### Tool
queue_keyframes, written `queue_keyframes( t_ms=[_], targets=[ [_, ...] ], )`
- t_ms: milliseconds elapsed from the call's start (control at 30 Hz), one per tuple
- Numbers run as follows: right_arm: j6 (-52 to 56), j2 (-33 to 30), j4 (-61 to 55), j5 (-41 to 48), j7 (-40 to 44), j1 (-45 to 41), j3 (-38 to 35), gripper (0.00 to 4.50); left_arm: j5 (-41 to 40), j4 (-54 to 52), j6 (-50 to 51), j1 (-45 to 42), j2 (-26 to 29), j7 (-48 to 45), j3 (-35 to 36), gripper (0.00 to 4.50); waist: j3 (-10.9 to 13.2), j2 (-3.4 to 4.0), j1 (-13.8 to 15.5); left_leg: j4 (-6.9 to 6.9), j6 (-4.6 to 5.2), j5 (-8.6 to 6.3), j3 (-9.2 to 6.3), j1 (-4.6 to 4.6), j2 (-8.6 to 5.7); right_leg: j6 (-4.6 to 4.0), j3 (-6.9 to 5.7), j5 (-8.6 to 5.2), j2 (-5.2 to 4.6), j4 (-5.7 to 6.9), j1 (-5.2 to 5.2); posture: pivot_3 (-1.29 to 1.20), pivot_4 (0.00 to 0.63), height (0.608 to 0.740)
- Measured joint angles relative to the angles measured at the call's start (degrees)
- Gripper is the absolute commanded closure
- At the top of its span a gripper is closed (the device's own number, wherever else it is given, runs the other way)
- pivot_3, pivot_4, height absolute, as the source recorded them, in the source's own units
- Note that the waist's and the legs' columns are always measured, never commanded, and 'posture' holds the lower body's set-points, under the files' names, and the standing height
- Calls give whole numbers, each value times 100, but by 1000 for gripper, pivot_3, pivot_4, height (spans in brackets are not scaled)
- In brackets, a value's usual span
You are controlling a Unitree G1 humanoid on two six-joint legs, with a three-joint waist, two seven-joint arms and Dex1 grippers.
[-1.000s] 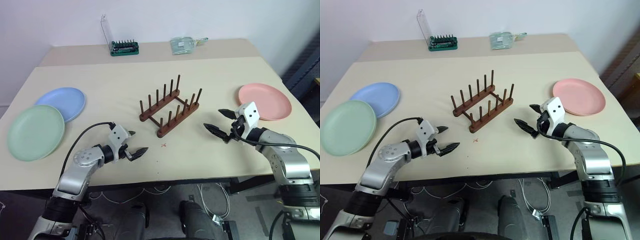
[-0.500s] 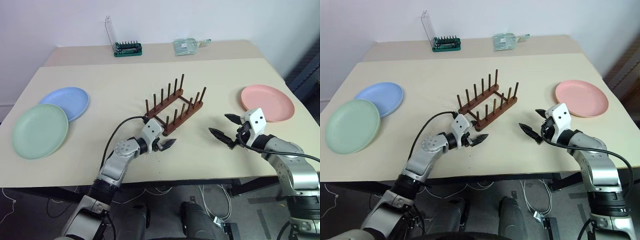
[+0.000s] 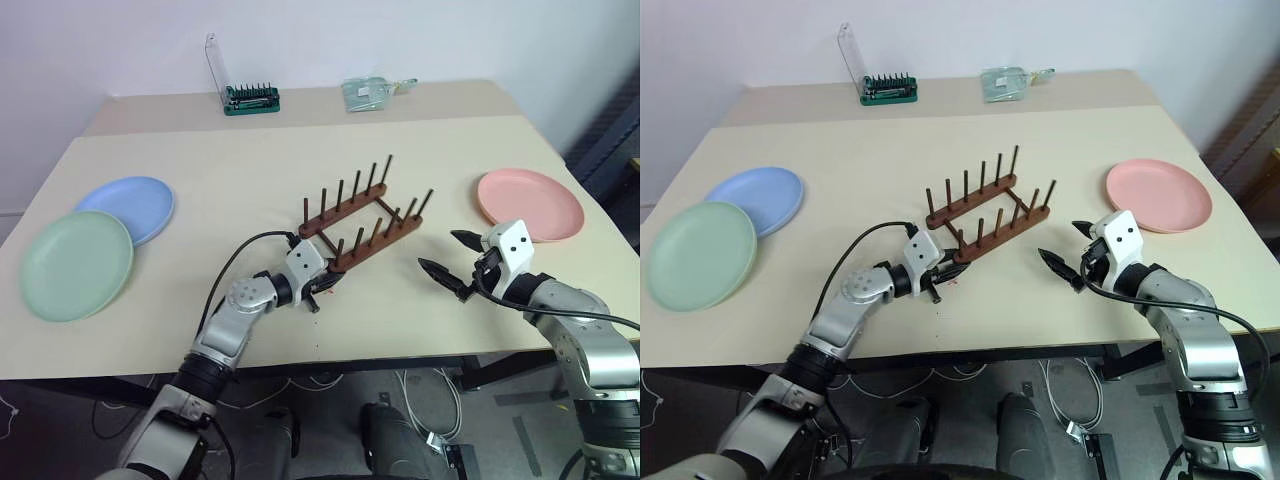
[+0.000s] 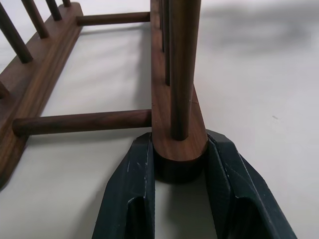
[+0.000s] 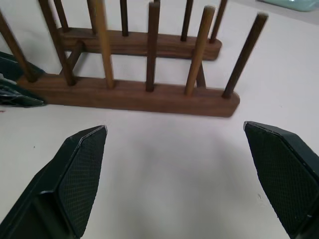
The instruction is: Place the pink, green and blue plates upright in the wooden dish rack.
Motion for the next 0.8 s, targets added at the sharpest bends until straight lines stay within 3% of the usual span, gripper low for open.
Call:
queue_keyframes(
  t_ms=[167, 300, 567, 600, 667, 800],
  targets=[
    [0, 20, -9, -8, -50, 20, 14, 0, -208, 1000, -772, -606, 437, -1329, -5, 3735, 0, -1, 28, 4, 1, -1, 0, -4, -1, 0, 0, 0, 0, -3, 0, 0, 150, 740],
    [-2, 25, -15, -8, -90, 46, 12, 0, -143, 1844, -1414, -1068, 467, -1746, -54, 3735, 0, -3, 34, 4, 2, -1, -1, -5, -2, 1, 0, 0, -2, -3, 1, 0, 150, 740],
    [-1, -18, -64, -62, -144, 302, 1, 0, -130, 2222, -1405, -1240, 492, -1686, 189, 34, -2, -2, -16, 2, 14, -8, -1, 3, 0, 3, 1, 0, 0, 1, 1, 0, 150, 740],
    [2, -49, -64, -71, -143, 330, -5, 0, -133, 2133, -1335, -1191, 528, -1657, 226, 34, -3, -1, -17, 1, 15, -8, -1, 5, 0, 3, 1, 0, 0, 3, 2, 0, 150, 740],
    [8, -98, -64, -111, -122, 383, -15, 535, -135, 1898, -1223, -995, 605, -1642, 270, 0, -4, 0, -18, -3, 16, -9, 0, 18, 1, 3, 1, -1, 0, 2, 13, 0, 150, 740],
    [47, -351, -62, -174, 84, 450, 17, 2283, -329, 860, -735, -189, 951, -1591, 477, 1336, -7, 0, -65, -16, 37, -23, 7, 63, 11, 1, 3, -10, 3, -2, 48, 0, 150, 740]
  ],
)
